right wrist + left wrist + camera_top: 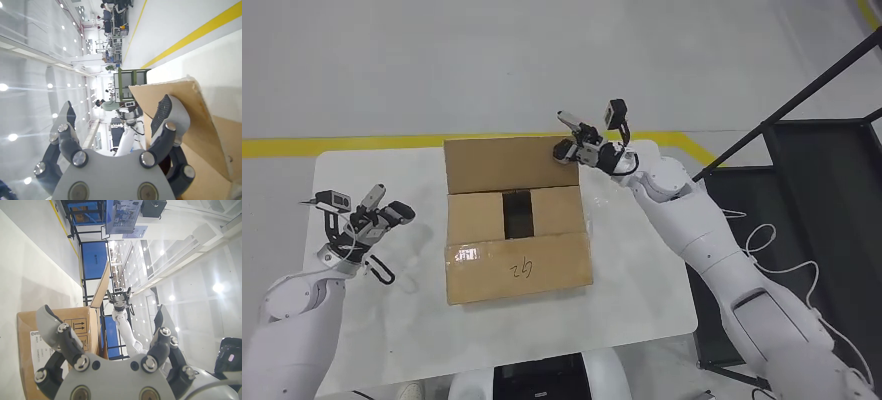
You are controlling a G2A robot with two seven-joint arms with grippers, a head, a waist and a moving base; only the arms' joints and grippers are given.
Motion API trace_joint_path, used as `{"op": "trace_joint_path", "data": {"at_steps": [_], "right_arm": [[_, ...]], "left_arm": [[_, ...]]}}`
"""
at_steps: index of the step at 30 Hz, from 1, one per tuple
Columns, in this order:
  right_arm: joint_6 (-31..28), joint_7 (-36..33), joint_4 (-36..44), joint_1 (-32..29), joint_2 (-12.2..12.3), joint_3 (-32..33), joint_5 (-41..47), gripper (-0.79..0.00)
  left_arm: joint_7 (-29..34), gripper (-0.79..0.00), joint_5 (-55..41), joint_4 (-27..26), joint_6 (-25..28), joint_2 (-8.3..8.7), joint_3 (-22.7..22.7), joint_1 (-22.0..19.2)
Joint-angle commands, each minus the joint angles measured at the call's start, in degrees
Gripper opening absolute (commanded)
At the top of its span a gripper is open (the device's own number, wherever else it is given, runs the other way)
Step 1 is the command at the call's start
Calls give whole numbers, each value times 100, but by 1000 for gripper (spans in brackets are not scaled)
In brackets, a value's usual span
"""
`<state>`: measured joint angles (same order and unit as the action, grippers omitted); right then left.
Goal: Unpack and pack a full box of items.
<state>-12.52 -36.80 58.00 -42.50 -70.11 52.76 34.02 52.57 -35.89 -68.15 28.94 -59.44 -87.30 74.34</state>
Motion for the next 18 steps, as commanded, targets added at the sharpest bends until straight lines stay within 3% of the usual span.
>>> {"op": "trace_joint_path", "data": {"at_steps": [1, 7, 18], "right_arm": [[-10, 22, -175, 157, -49, -125, -300, 0], [138, 25, -736, 500, -160, -398, -1013, 0], [291, -210, -1364, 676, -350, -666, -1414, 0]], "left_arm": [[8, 0, -5, -8, -7, 0, -13, 16], [-10, 0, 27, -58, -57, 0, -40, 57], [-9, 0, 66, -159, -144, -27, 45, 47]]}}
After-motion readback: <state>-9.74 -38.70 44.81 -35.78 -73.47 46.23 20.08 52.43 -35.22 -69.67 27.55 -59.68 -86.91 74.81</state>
